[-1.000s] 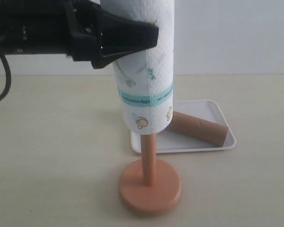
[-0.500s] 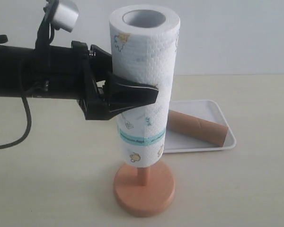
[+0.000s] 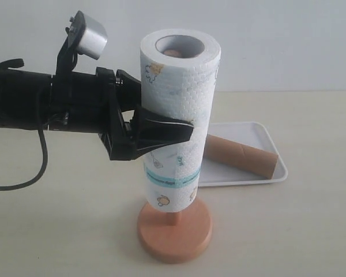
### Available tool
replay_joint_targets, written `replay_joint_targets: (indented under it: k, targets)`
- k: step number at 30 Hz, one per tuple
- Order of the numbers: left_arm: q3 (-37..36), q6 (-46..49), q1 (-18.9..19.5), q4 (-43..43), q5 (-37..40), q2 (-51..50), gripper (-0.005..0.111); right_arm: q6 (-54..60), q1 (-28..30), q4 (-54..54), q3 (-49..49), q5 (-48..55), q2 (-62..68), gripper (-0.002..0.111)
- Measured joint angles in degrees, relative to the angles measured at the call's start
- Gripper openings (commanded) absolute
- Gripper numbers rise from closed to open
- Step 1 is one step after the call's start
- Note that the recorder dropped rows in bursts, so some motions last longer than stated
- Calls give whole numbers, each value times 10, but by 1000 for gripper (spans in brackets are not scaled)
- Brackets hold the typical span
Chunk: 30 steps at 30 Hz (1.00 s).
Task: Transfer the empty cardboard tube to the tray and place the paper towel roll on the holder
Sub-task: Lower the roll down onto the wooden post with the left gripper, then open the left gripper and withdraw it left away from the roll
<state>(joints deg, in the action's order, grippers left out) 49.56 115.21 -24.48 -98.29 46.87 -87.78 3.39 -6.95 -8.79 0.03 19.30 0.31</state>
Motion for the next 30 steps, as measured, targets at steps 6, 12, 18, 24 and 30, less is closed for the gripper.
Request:
replay_joint_targets:
  k: [6, 12, 18, 24, 30]
  targets:
    - [0, 0, 0, 0, 0, 0, 76, 0, 0, 0, 0, 0, 0, 0]
    - [0, 3, 0, -3, -4, 0, 90, 0, 0, 0, 0, 0, 0, 0]
    - [0, 3, 0, -8, -4, 0, 97, 0, 0, 0, 0, 0, 0, 0]
    - [0, 3, 0, -8, -4, 0, 97, 0, 0, 0, 0, 0, 0, 0]
    - [0, 3, 0, -8, 1, 0, 97, 0, 0, 0, 0, 0, 0, 0]
